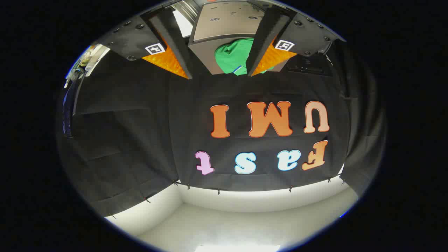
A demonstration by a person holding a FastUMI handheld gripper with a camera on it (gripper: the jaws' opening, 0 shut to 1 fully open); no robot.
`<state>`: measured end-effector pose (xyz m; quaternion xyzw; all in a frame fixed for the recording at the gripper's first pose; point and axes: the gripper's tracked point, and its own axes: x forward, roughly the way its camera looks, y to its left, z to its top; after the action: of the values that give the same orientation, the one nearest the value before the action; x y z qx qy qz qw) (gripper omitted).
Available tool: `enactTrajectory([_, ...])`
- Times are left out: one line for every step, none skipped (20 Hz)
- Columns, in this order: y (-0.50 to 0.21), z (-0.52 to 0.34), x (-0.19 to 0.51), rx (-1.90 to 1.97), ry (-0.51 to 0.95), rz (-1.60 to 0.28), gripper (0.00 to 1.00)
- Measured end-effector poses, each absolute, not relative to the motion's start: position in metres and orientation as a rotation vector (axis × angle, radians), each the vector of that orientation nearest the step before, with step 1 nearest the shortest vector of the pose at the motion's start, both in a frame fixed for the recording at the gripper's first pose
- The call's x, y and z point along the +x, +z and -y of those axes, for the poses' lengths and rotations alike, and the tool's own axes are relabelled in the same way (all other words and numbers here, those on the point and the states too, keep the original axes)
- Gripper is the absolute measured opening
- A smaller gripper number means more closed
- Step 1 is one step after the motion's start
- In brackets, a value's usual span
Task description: Put the clothes into the washing machine and then close the washing machine lid.
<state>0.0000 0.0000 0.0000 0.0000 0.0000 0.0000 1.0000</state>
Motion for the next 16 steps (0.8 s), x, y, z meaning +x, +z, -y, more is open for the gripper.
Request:
enactTrajectory([0.004, 0.001, 0.000, -0.003, 0.004, 0.013, 0.98])
enactTrajectory([0.007, 0.000, 0.001, -0.005, 0.010, 0.025, 0.98])
enactTrajectory([0.006, 0.001, 0.002, -0.007, 0.005, 0.023, 0.98])
enactTrajectory([0.004, 0.003, 0.003, -0.009, -0.003, 0.016, 0.98])
enactTrajectory([0.002, 0.003, 0.003, -0.010, -0.004, 0.005, 0.98])
enactTrajectory([0.002, 0.000, 0.004, -0.007, 0.001, 0.009, 0.98])
enactTrajectory([0.005, -0.003, 0.006, 0.001, 0.005, 0.016, 0.98])
enactTrajectory([0.006, -0.004, 0.010, 0.009, 0.007, 0.016, 0.98])
enactTrajectory([0.003, -0.004, 0.014, 0.014, 0.014, 0.007, 0.98])
enactTrajectory([0.000, -0.005, 0.015, 0.019, 0.014, 0.001, 0.98])
enactTrajectory([-0.001, -0.005, 0.016, 0.023, 0.015, -0.002, 0.98])
enactTrajectory([-0.001, -0.005, 0.016, 0.022, 0.015, -0.001, 0.98])
enactTrajectory([-0.002, -0.002, 0.017, 0.019, 0.005, 0.000, 0.98])
enactTrajectory([-0.003, -0.001, 0.017, 0.016, 0.001, -0.003, 0.98])
enactTrajectory([-0.005, -0.002, 0.018, 0.016, 0.001, 0.003, 0.98])
enactTrajectory([-0.005, -0.002, 0.019, 0.016, -0.001, 0.004, 0.98])
